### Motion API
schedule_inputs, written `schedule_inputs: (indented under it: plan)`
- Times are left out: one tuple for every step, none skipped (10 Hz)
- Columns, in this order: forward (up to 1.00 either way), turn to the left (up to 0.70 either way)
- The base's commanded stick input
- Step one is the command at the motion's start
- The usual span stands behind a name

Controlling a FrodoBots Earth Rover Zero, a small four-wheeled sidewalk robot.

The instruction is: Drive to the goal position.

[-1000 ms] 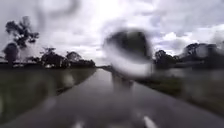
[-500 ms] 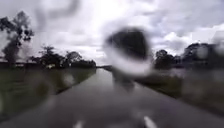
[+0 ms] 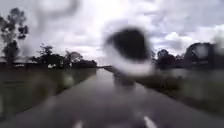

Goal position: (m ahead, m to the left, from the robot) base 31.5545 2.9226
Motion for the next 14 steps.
schedule_inputs:
  plan:
    - [0.85,0.0]
    - [0.85,0.0]
    - [0.85,0.0]
    - [0.85,0.0]
    - [0.85,0.0]
    - [0.85,0.0]
    - [0.85,0.0]
    - [0.85,0.0]
    - [0.85,0.0]
    - [0.85,0.02]
    - [0.85,0.18]
    - [0.85,0.34]
    - [0.85,0.34]
    - [0.85,0.34]
